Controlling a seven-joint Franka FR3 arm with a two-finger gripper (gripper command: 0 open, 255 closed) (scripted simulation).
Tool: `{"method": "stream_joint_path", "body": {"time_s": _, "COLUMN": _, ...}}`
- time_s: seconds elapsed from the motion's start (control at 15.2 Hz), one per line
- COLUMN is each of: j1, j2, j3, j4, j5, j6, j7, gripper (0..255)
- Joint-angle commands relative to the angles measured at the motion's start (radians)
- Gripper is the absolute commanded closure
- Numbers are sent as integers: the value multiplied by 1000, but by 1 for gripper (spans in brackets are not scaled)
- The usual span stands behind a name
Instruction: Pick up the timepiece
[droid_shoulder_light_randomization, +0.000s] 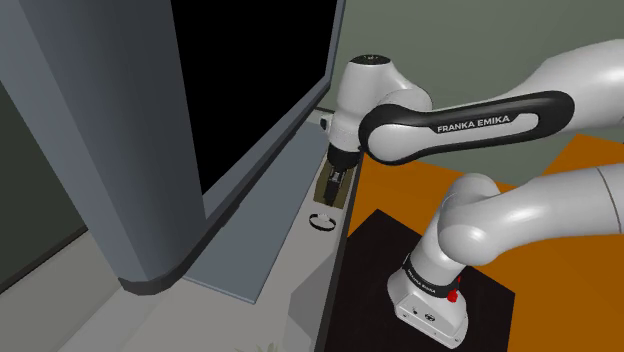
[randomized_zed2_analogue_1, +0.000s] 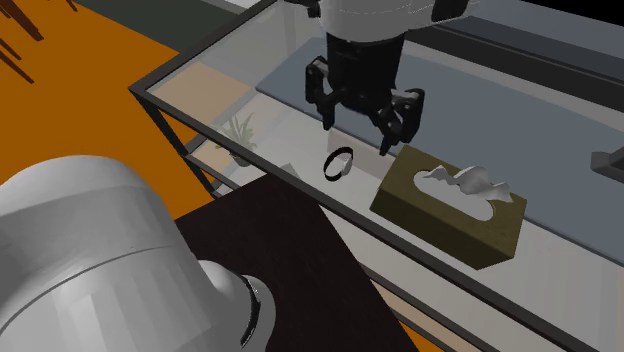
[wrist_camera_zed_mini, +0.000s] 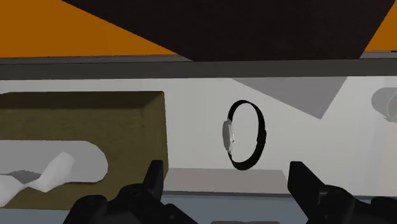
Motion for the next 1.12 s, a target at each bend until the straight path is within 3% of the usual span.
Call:
{"method": "stream_joint_path", "body": {"time_s": 0.0, "j1": 22, "j2": 33, "j3": 32, "j4": -43, "j5": 4, "j6": 69, "j7": 6, "gripper": 0}}
{"method": "stream_joint_path", "body": {"time_s": 0.53, "j1": 23, "j2": 123, "j3": 59, "j4": -114, "j5": 13, "j6": 228, "j7": 21, "gripper": 0}}
{"method": "stream_joint_path", "body": {"time_s": 0.66, "j1": 23, "j2": 123, "j3": 59, "j4": -114, "j5": 13, "j6": 228, "j7": 21, "gripper": 0}}
{"method": "stream_joint_path", "body": {"time_s": 0.73, "j1": 23, "j2": 124, "j3": 59, "j4": -114, "j5": 13, "j6": 229, "j7": 21, "gripper": 255}}
{"method": "stream_joint_path", "body": {"time_s": 1.06, "j1": 23, "j2": 124, "j3": 59, "j4": -114, "j5": 13, "j6": 229, "j7": 20, "gripper": 255}}
